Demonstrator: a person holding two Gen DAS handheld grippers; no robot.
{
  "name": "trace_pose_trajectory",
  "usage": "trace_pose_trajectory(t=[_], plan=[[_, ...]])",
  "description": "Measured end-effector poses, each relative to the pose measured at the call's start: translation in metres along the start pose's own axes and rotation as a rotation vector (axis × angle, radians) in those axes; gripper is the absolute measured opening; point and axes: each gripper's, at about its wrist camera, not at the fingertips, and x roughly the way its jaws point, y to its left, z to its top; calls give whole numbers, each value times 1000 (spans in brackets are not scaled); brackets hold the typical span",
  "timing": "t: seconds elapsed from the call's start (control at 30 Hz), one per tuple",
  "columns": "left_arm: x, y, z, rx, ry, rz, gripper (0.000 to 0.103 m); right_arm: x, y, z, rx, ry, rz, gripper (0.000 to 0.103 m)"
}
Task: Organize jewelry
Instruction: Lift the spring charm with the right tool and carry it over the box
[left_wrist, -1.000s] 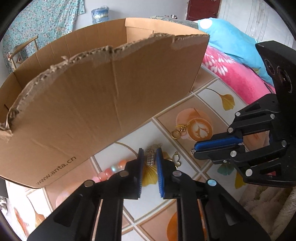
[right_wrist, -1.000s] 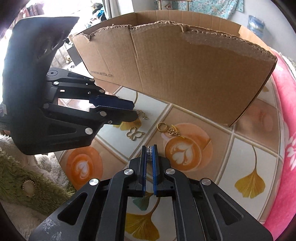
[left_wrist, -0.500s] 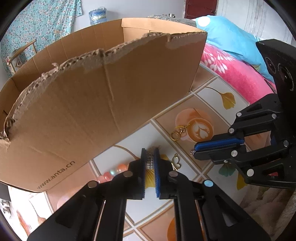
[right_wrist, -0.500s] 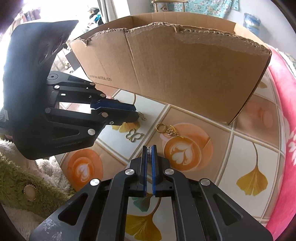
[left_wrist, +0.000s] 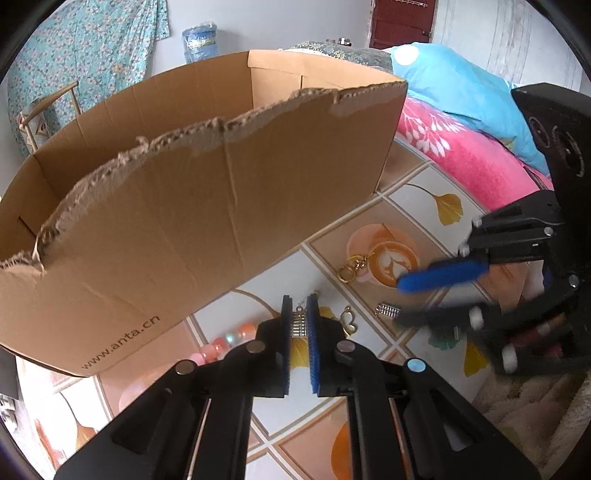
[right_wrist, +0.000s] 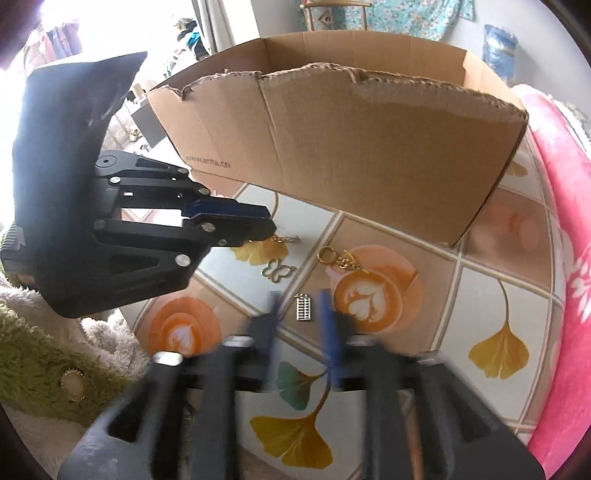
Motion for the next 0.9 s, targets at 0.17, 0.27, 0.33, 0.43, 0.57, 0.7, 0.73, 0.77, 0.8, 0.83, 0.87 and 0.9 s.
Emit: trace_pose_trajectory(t=[0.17, 0.27, 0.33, 0.43, 0.57, 0.7, 0.73, 0.77, 0.8, 0.83, 0.87, 0.9], plan=[[-2, 1, -1, -9, -6, -5, 7, 11, 9, 0, -41, 33, -35, 27], [-3, 4, -2, -17, -7, -11, 7, 16, 12, 0, -54, 44, -58, 16], [-4, 5, -2, -21, -9, -20, 7, 17, 12, 2, -61, 51, -76, 10], [-5, 5, -2, -22, -8, -43, 8, 14, 15, 5, -57, 60, -93, 4], [-4, 6, -2, -20, 5, -56, 8, 14, 13, 7, -46, 61, -97, 3], [-3, 5, -3, -14, 13, -60, 8, 13, 10, 8, -21, 53, -92, 2], [-3, 5, -2, -14, 12, -62, 8, 12, 9, 9, -14, 53, -90, 2], [-4, 5, -3, -14, 11, -64, 8, 12, 8, 9, -11, 52, -90, 2], [-4, 5, -2, -13, 10, -66, 8, 9, 4, 10, -9, 50, -93, 2], [-4, 5, -2, -10, 8, -64, 8, 7, 2, 10, -5, 47, -90, 2], [-5, 5, -3, -8, 6, -65, 8, 6, 2, 10, -2, 44, -88, 2], [-5, 4, -3, -6, 5, -65, 8, 3, -1, 8, -1, 40, -90, 2]])
